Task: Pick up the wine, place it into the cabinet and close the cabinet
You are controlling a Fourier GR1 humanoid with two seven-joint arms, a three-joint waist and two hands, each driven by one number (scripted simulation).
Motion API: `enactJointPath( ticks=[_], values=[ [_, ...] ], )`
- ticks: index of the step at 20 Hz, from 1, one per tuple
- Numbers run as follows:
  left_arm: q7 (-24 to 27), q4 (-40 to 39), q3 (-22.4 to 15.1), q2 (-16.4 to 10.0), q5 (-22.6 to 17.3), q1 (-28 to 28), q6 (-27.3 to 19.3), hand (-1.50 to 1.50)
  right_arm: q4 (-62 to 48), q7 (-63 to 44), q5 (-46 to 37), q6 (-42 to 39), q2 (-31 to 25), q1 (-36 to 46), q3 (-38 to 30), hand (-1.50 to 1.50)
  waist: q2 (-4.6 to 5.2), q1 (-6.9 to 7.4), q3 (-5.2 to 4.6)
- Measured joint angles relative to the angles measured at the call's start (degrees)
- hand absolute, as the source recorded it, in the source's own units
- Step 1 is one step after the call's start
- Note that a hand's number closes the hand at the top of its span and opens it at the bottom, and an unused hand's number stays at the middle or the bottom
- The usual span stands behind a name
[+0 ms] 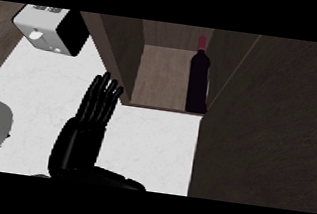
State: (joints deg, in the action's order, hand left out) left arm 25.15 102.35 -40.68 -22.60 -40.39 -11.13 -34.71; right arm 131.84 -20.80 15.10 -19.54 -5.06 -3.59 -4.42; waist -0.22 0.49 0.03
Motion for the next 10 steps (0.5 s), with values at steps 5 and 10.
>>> enactJointPath(
  ticks=[5, 10],
  values=[
    [-0.99, 7.53, 0.69, -3.22, 1.99, 5.42, -2.09, -1.5, 1.82, -0.99, -1.24, -4.96, -3.19, -1.09, 3.38, 1.5, 0.0, 0.05, -0.01],
    [1.22, 13.24, 3.34, -8.24, 2.6, 14.13, -1.28, -1.5, 3.95, -3.9, 0.44, -9.37, -5.78, -2.28, 7.84, 1.5, 0.03, 0.33, -0.03]
  ],
)
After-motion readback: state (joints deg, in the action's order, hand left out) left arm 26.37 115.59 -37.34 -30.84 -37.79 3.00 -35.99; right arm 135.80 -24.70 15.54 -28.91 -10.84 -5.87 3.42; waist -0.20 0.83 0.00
